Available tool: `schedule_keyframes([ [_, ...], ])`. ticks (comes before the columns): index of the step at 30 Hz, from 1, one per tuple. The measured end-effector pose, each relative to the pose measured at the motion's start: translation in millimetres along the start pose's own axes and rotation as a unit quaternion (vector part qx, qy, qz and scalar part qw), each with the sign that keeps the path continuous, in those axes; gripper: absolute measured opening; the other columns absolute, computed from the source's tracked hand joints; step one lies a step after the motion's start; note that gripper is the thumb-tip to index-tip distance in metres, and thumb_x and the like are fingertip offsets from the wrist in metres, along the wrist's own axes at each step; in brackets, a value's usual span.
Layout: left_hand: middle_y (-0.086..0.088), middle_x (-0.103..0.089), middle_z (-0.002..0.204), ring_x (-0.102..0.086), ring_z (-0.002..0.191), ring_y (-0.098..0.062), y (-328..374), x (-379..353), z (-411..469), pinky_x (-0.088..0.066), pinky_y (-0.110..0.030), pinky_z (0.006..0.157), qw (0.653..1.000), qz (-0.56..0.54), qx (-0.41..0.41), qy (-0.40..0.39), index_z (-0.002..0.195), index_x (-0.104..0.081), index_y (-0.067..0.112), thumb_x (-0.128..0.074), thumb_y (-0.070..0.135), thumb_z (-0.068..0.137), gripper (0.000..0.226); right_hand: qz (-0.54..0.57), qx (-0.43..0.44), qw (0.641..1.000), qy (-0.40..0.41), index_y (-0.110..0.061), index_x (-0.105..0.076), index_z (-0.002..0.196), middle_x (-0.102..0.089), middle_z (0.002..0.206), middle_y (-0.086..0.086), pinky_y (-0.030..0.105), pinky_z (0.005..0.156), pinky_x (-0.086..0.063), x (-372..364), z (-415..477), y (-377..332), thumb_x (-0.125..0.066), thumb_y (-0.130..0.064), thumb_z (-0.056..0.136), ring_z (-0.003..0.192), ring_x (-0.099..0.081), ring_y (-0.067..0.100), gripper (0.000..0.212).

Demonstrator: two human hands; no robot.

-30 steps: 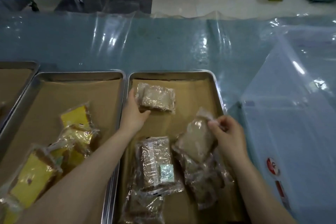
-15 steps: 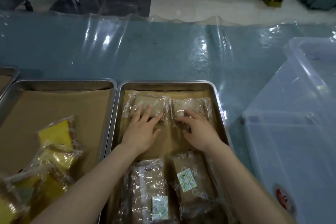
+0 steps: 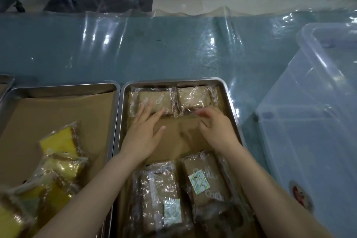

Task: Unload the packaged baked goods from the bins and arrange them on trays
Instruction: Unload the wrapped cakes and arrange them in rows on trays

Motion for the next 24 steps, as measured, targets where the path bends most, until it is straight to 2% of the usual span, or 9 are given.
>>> schedule_keyframes([
  [2, 0.014, -0.036, 0.145, -0.030, 0.136, -0.010, -4.8, -3.3, -26.1, -0.027, -0.031, 0.108, 0.994, -0.089, 0.045, -0.055, 0.134, -0.044, 0.041, -0.049, 0.043, 0.093, 0.042, 0.018, -0.056, 0.998, -0.026, -0.029, -0.063, 0.107, -0.063, 0.101, -0.012, 0.020, 0.078, -0.047, 5.2, -30.2, 12.7, -0.065, -0.024, 0.085, 0.094, -0.060, 0.005, 0.023],
  [4, 0.021, -0.053, 0.127, -0.049, 0.119, -0.004, -3.3, -17.4, -58.3, -0.039, -0.019, 0.090, 0.975, -0.154, 0.085, -0.138, 0.126, -0.052, 0.042, -0.050, 0.053, 0.088, 0.040, 0.053, -0.119, 0.986, -0.104, -0.031, -0.060, 0.117, -0.062, 0.105, -0.015, 0.019, 0.074, -0.047, -7.6, -69.7, 26.6, -0.071, -0.041, 0.080, 0.095, -0.059, 0.001, 0.040],
  [6, 0.026, -0.054, 0.119, -0.053, 0.112, 0.001, 4.3, -27.6, -89.9, -0.040, -0.013, 0.083, 0.961, -0.175, 0.097, -0.192, 0.126, -0.053, 0.041, -0.048, 0.069, 0.075, 0.059, 0.093, -0.159, 0.973, -0.139, -0.032, -0.053, 0.129, -0.059, 0.116, -0.015, 0.027, 0.084, -0.052, -18.9, -110.6, 33.9, -0.074, -0.049, 0.073, 0.102, -0.058, 0.003, 0.062],
  [8, 0.022, -0.052, 0.128, -0.051, 0.114, 0.001, 7.6, -34.7, -115.1, -0.043, -0.023, 0.094, 0.956, -0.171, 0.104, -0.214, 0.135, -0.046, 0.036, -0.053, 0.073, 0.068, 0.076, 0.099, -0.165, 0.972, -0.137, -0.032, -0.043, 0.138, -0.052, 0.127, -0.016, 0.031, 0.094, -0.048, -23.8, -138.7, 34.6, -0.077, -0.051, 0.070, 0.112, -0.053, 0.005, 0.079],
  [11, 0.014, -0.046, 0.138, -0.048, 0.122, -0.004, 7.3, -38.2, -139.0, -0.041, -0.032, 0.103, 0.954, -0.165, 0.121, -0.218, 0.144, -0.031, 0.028, -0.075, 0.050, 0.072, 0.087, 0.108, -0.186, 0.968, -0.129, -0.028, -0.028, 0.147, -0.045, 0.131, -0.017, 0.032, 0.099, -0.044, -22.1, -159.4, 34.3, -0.082, -0.050, 0.065, 0.120, -0.047, 0.008, 0.101],
  [14, 0.011, -0.056, 0.127, -0.054, 0.110, -0.004, 7.4, -23.0, -146.2, -0.044, -0.021, 0.093, 0.968, -0.162, 0.133, -0.139, 0.138, -0.043, 0.027, -0.081, 0.034, 0.070, 0.078, 0.080, -0.184, 0.975, -0.094, -0.022, -0.035, 0.143, -0.048, 0.135, -0.006, 0.034, 0.098, -0.046, -9.2, -162.5, 33.5, -0.086, -0.040, 0.064, 0.119, -0.049, 0.013, 0.095],
  [17, 0.014, -0.063, 0.096, -0.058, 0.088, 0.000, 8.4, 17.7, -144.1, -0.044, -0.014, 0.076, 0.972, -0.189, 0.139, 0.022, 0.121, -0.057, 0.031, -0.075, 0.026, 0.077, 0.048, 0.091, -0.150, 0.984, 0.036, -0.030, -0.050, 0.124, -0.050, 0.116, -0.014, 0.019, 0.086, -0.046, 25.3, -155.4, 16.2, -0.086, -0.020, 0.066, 0.104, -0.053, 0.006, 0.069],
  [21, 0.010, -0.063, 0.085, -0.061, 0.080, -0.001, 8.3, 54.9, -136.2, -0.050, -0.017, 0.069, 0.938, -0.296, 0.131, 0.120, 0.114, -0.060, 0.032, -0.070, 0.023, 0.081, 0.036, 0.149, -0.111, 0.949, 0.255, -0.042, -0.051, 0.097, -0.048, 0.104, -0.015, 0.001, 0.073, -0.042, 82.5, -147.2, -13.0, -0.084, -0.012, 0.068, 0.087, -0.050, -0.016, 0.053],
  [24, 0.011, -0.069, 0.089, -0.064, 0.079, 0.001, 1.0, 79.2, -132.6, -0.050, -0.014, 0.059, 0.897, -0.367, 0.126, 0.210, 0.099, -0.066, 0.043, -0.068, 0.026, 0.084, 0.023, 0.103, -0.024, 0.954, 0.282, -0.036, -0.051, 0.103, -0.039, 0.113, -0.006, -0.010, 0.076, -0.025, 90.1, -132.4, -41.7, -0.082, -0.008, 0.068, 0.087, -0.042, -0.010, 0.055],
])
Point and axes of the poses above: each hand's wrist, its own z-axis towards the middle knuckle, its own x-axis out of the back of the hand, y = z × x, the point moved 9 cm from there along z, towards the middle knuckle
